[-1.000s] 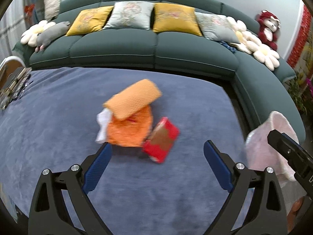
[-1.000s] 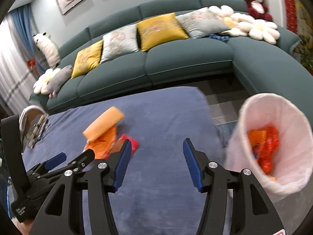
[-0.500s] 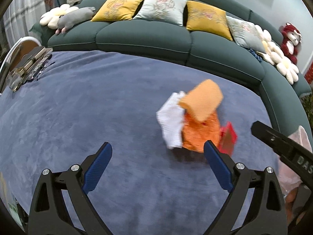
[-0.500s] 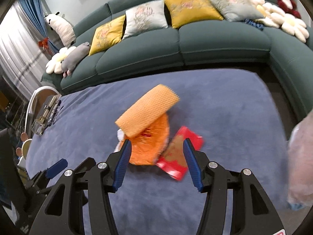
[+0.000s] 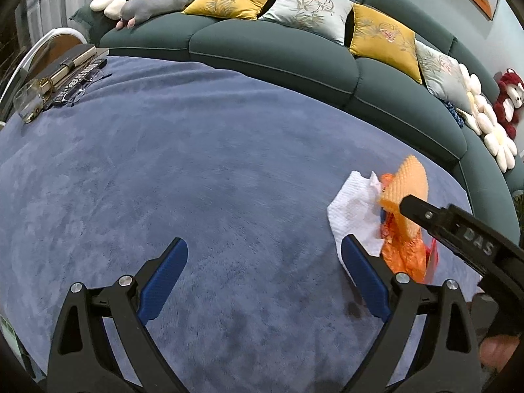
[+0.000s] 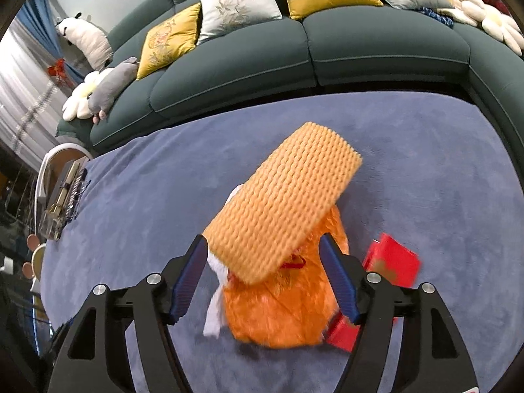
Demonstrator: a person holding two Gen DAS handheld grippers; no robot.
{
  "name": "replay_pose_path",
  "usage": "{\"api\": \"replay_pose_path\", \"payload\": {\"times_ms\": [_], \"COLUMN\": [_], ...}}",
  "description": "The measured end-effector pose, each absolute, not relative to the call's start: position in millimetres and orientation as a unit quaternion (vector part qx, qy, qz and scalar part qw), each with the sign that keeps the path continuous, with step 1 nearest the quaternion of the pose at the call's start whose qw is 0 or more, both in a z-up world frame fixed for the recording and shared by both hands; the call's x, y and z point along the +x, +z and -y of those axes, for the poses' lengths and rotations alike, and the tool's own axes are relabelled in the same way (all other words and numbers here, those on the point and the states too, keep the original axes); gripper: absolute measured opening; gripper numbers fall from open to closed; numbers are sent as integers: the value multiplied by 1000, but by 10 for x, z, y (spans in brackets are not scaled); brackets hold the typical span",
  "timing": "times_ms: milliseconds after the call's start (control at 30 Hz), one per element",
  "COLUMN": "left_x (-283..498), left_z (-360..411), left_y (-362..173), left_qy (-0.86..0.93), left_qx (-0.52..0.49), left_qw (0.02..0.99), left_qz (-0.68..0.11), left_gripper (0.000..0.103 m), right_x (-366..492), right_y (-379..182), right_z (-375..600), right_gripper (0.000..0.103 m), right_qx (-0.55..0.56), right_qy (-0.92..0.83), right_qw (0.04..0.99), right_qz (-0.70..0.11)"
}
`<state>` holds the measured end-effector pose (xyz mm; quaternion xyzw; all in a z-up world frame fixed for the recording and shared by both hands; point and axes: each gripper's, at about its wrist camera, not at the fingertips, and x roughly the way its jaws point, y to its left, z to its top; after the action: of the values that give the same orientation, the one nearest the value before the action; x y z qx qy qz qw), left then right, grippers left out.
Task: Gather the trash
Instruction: 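Grasp the second orange mesh sleeve with the right tool while the left grasps an orange bag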
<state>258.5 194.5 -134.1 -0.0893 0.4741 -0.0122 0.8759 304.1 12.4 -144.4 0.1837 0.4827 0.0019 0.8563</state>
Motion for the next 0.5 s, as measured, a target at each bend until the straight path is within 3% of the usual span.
{"api": "replay_pose_path", "payload": {"times_ms": [67, 167, 300, 367, 400, 500], "left_x": [2595, 2594, 2576, 2563, 2554, 2521], "left_z": [-1947, -1901, -1778, -1731, -1714, -1644], "left_y": [-1370, -1403, -1425, -1434, -1437, -1438], "left_qy": [-14, -19, -29, -33, -35, -40], "left_qx": [-91, -89, -80, -81, -81, -79], "left_qw": [875, 874, 873, 873, 872, 872], "left_qz": [-476, -478, -479, -481, -482, -482], "left_gripper": [90, 90, 90, 90, 90, 90], "right_x": [3093, 3119, 3115, 3098, 3089, 3042], "right_y": [-1501, -1549, -1636, -1683, -1707, -1687], "right_z": [-123, -116, -141, -132, -117, -60], "right_gripper": [68, 52, 42, 34, 22, 11], "right_qx": [187, 181, 160, 156, 154, 156], "right_qy": [-4, -2, 3, 5, 5, 13], "right_qw": [854, 853, 851, 849, 848, 851], "right_qz": [-486, -490, -501, -504, -506, -502]}}
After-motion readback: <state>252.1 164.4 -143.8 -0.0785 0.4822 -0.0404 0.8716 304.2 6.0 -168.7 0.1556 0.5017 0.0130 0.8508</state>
